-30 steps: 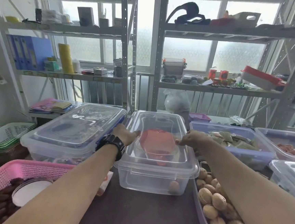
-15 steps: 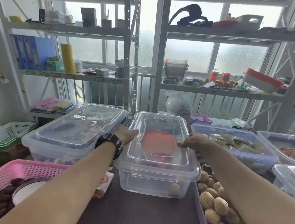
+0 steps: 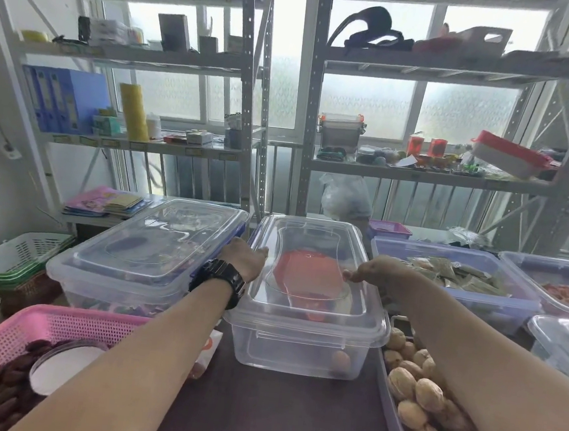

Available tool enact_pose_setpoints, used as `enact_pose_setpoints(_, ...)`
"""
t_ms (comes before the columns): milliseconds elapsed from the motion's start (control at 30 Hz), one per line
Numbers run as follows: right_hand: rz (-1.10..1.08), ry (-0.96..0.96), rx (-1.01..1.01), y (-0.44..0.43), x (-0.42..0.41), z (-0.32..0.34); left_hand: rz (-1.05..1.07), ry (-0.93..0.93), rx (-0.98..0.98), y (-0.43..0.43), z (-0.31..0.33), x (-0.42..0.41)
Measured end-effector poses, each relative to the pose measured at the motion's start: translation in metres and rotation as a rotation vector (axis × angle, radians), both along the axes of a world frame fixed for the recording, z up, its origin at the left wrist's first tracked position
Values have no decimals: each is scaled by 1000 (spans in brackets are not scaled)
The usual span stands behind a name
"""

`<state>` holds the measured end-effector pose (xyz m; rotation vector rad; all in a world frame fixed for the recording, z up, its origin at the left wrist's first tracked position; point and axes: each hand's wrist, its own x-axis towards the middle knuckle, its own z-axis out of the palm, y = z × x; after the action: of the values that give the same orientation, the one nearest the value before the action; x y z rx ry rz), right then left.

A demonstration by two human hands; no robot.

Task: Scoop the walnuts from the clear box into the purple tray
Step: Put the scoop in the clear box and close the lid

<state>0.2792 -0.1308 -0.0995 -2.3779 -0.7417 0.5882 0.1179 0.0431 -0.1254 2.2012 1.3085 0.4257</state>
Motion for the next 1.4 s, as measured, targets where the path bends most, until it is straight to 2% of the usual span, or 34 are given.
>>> enact_pose_setpoints(300, 9, 169, -42, -1, 2, 7, 51, 52, 71, -17, 15, 2)
enact_pose_setpoints(433, -28, 31, 7, 9, -1, 9, 45, 62, 78, -18, 16, 1)
enact_pose_setpoints(567, -234, -40, 90, 7, 1, 0, 44, 86, 105, -18, 15, 1)
enact_pose_setpoints(700, -215, -155, 138, 8, 4, -8, 41, 81, 114, -12, 11, 3)
enact_pose_setpoints(900, -158, 45, 100, 8, 4, -4, 25, 2, 2, 4, -1, 4)
enact_pose_setpoints(1033, -220, -61, 74, 7, -5, -3, 31, -12, -19, 7, -4, 5)
enact_pose_setpoints(1233, -248, -36, 87, 11, 5, -10, 25, 22, 80, 7, -6, 8)
enact_pose_setpoints(1400, -190, 153, 226, 1, 13, -14, -10, -91, -112, 17, -10, 1)
